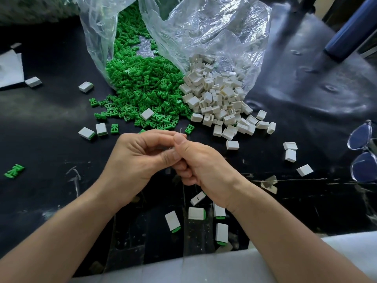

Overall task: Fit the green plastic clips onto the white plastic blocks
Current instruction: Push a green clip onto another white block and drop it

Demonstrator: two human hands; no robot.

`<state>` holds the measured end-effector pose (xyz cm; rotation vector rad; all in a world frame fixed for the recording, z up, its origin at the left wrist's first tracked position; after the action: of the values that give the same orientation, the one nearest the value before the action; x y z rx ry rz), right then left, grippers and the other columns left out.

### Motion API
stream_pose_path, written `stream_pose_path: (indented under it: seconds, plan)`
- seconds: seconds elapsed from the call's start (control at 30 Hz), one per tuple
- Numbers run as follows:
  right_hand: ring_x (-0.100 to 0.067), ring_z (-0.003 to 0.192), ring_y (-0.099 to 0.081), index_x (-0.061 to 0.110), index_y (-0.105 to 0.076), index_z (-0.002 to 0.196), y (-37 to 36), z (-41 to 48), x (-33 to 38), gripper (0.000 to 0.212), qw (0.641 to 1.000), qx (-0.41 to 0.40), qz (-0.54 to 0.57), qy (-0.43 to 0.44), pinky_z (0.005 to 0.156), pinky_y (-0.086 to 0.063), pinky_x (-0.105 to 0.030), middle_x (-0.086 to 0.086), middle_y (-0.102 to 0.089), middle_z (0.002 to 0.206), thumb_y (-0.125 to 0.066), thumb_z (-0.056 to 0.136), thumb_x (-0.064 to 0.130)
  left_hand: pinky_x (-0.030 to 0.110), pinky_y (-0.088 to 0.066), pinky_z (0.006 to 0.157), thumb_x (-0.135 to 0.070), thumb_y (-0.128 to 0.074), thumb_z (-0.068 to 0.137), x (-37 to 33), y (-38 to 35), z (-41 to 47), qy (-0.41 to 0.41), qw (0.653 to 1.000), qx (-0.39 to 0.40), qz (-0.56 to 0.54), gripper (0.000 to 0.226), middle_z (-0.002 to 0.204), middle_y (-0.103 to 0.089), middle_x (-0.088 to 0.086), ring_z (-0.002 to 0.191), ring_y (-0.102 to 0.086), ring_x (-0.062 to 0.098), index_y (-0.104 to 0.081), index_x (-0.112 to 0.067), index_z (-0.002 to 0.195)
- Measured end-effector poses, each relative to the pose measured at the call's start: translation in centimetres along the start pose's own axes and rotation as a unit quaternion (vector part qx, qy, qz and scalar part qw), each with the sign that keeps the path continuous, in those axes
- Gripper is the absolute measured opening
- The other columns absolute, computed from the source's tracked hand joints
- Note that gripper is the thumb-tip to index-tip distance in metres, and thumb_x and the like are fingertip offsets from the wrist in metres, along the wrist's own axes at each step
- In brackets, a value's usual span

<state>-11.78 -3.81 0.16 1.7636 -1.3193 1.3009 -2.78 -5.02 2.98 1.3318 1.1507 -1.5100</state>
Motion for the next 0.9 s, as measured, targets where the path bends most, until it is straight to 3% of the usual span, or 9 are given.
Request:
stream_pose_path:
  seconds: [0.1, 0.2, 0.33, 0.47, 0.63, 0.7, 0.77, 0.83, 0.9]
  plan:
    - [-0.006, 0.052, -0.031, 0.014, -0.047, 0.079, -0.1, 0.1, 0.4, 0.037, 1.000, 0.019, 0.020, 0.008, 0.047, -0.028, -0.017, 0.008, -0.036, 0.058, -0.033, 0.096, 0.043, 0.022, -0.054, 0.057, -0.010, -0.065, 0.064, -0.2, 0.0, 0.1, -0.007, 1.000, 0.003, -0.006, 0.019, 0.078, -0.069, 0.019, 0.062, -0.067, 0.019, -0.076, -0.011, 0.080]
    - [-0.007, 0.053, -0.033, 0.011, -0.048, 0.087, -0.3, 0.1, 0.6, 0.039, 0.998, 0.048, 0.042, -0.002, 0.049, -0.027, -0.019, 0.006, -0.040, 0.059, -0.030, 0.096, 0.045, 0.027, -0.054, 0.055, -0.013, -0.067, 0.065, -0.1, 0.1, 0.1, 0.000, 1.000, 0.000, -0.022, 0.020, 0.060, -0.065, 0.013, 0.053, -0.062, 0.023, -0.074, -0.005, 0.082]
    - [-0.006, 0.052, -0.035, 0.011, -0.049, 0.098, -0.1, 0.0, 0.9, 0.031, 0.998, 0.055, 0.032, 0.011, 0.048, -0.026, -0.018, 0.006, -0.041, 0.059, -0.031, 0.098, 0.037, 0.030, -0.055, 0.059, -0.007, -0.070, 0.071, 0.1, 0.2, 0.1, 0.020, 1.000, 0.011, -0.021, 0.019, 0.066, -0.067, 0.015, 0.057, -0.063, 0.026, -0.073, -0.007, 0.090]
    - [-0.006, 0.053, -0.036, 0.011, -0.050, 0.081, 0.2, 0.1, 0.8, 0.035, 0.999, 0.037, -0.019, 0.017, 0.047, -0.028, -0.017, 0.005, -0.043, 0.061, -0.033, 0.097, 0.036, 0.029, -0.055, 0.065, -0.010, -0.061, 0.069, 0.6, 0.8, 0.2, 0.046, 0.999, -0.010, -0.017, 0.022, 0.076, -0.072, 0.008, 0.068, -0.066, 0.024, -0.074, -0.005, 0.086]
    - [-0.004, 0.051, -0.039, 0.013, -0.051, 0.080, 0.3, 0.1, 0.9, 0.030, 0.999, 0.044, -0.018, 0.023, 0.047, -0.030, -0.015, 0.005, -0.045, 0.061, -0.038, 0.094, 0.037, 0.034, -0.054, 0.075, -0.010, -0.059, 0.068, 1.0, 0.9, 0.3, 0.071, 0.997, -0.004, -0.013, 0.025, 0.084, -0.073, 0.007, 0.079, -0.068, 0.022, -0.074, -0.004, 0.087]
    - [-0.004, 0.051, -0.040, 0.010, -0.054, 0.082, 0.1, 0.0, 1.0, 0.033, 0.998, 0.052, 0.004, 0.024, 0.046, -0.031, -0.015, 0.004, -0.046, 0.061, -0.041, 0.089, 0.040, 0.032, -0.054, 0.073, -0.009, -0.059, 0.067, 0.9, 0.8, 0.3, 0.071, 0.997, -0.004, -0.017, 0.024, 0.082, -0.073, 0.007, 0.077, -0.068, 0.022, -0.073, -0.003, 0.086]
    - [-0.006, 0.052, -0.041, -0.004, -0.056, 0.098, 0.1, 0.0, 1.0, 0.047, 0.997, 0.063, 0.035, 0.018, 0.047, -0.031, -0.016, 0.003, -0.047, 0.061, -0.039, 0.091, 0.039, 0.031, -0.054, 0.067, -0.007, -0.057, 0.067, 0.7, 0.6, 0.3, 0.063, 0.997, -0.003, -0.036, 0.021, 0.077, -0.072, 0.007, 0.066, -0.065, 0.024, -0.074, -0.004, 0.080]
    - [-0.007, 0.052, -0.041, -0.016, -0.046, 0.115, 0.1, 0.1, 0.9, 0.056, 0.997, 0.068, 0.045, 0.016, 0.047, -0.030, -0.018, 0.002, -0.047, 0.061, -0.036, 0.095, 0.035, 0.029, -0.054, 0.060, -0.005, -0.056, 0.067, 0.5, 0.5, 0.2, 0.056, 0.997, -0.005, -0.060, 0.020, 0.073, -0.071, 0.009, 0.057, -0.061, 0.025, -0.074, -0.005, 0.076]
    - [-0.007, 0.053, -0.042, -0.016, -0.048, 0.113, 0.1, 0.1, 0.9, 0.057, 0.996, 0.073, 0.041, 0.018, 0.048, -0.032, -0.017, 0.002, -0.049, 0.062, -0.036, 0.095, 0.036, 0.028, -0.053, 0.057, -0.005, -0.056, 0.067, 0.5, 0.5, 0.3, 0.053, 0.997, -0.010, -0.064, 0.020, 0.072, -0.071, 0.010, 0.055, -0.060, 0.023, -0.072, -0.002, 0.079]
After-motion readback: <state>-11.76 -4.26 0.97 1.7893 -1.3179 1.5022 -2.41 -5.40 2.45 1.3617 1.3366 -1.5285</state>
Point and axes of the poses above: each hand's wrist, its own z-axis towards the middle knuckle, its own y-axis out of the back of the hand, x = y × z, the point moved 7 cm from there along z, towards the middle knuckle
